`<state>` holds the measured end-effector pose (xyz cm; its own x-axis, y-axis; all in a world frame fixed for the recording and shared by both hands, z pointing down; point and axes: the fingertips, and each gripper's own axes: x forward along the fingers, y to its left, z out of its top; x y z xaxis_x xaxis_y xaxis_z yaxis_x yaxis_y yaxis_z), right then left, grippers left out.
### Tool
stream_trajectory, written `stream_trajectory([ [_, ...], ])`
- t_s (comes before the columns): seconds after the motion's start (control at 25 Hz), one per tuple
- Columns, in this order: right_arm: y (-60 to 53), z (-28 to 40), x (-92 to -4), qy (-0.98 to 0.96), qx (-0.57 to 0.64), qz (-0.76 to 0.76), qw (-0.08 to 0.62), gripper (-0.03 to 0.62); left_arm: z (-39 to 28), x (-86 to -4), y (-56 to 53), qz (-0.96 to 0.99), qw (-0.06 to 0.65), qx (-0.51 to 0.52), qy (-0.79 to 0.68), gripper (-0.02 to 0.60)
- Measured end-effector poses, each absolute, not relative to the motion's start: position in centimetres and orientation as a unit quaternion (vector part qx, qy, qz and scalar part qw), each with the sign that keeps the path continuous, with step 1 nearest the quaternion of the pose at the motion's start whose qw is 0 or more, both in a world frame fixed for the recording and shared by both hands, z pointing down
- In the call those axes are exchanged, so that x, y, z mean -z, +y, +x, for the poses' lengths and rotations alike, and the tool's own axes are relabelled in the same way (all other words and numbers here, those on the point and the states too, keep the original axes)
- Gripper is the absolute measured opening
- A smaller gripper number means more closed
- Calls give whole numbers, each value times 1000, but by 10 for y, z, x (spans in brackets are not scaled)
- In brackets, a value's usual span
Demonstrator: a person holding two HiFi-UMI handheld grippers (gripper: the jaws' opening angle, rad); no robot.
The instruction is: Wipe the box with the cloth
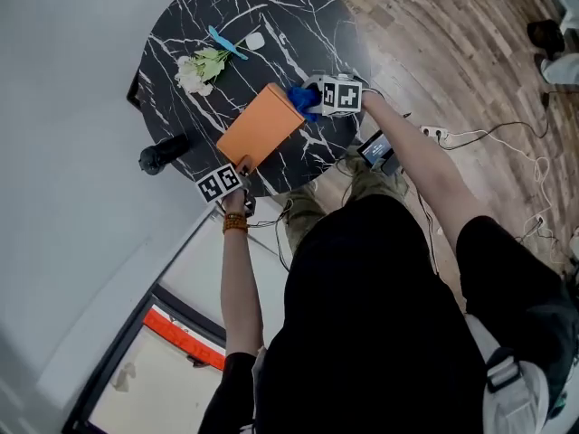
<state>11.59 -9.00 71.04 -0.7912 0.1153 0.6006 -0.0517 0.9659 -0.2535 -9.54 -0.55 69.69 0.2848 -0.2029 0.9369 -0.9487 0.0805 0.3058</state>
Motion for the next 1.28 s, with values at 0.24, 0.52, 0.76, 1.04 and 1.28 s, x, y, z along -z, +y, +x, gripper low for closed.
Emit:
stream_trajectory([
  [0.24,-75,129,-699,-936,-115,109,314,132,-97,-696,-4,594,556,-311,-492,187],
  [0.52,-62,142,-698,-844,-137,414,313,128,-97,-690,-6,609,559,-283,-486,187],
  [0.76,-40,124,-690,-792,-159,498,315,127,-93,-683,-4,628,586,-263,-439,198],
  [1.04,-33,115,-690,-737,-177,576,307,127,-94,-687,-5,647,592,-273,-395,216],
  [1.28,-5,51,-693,-764,-178,540,304,127,-95,-689,-4,649,597,-275,-384,219],
])
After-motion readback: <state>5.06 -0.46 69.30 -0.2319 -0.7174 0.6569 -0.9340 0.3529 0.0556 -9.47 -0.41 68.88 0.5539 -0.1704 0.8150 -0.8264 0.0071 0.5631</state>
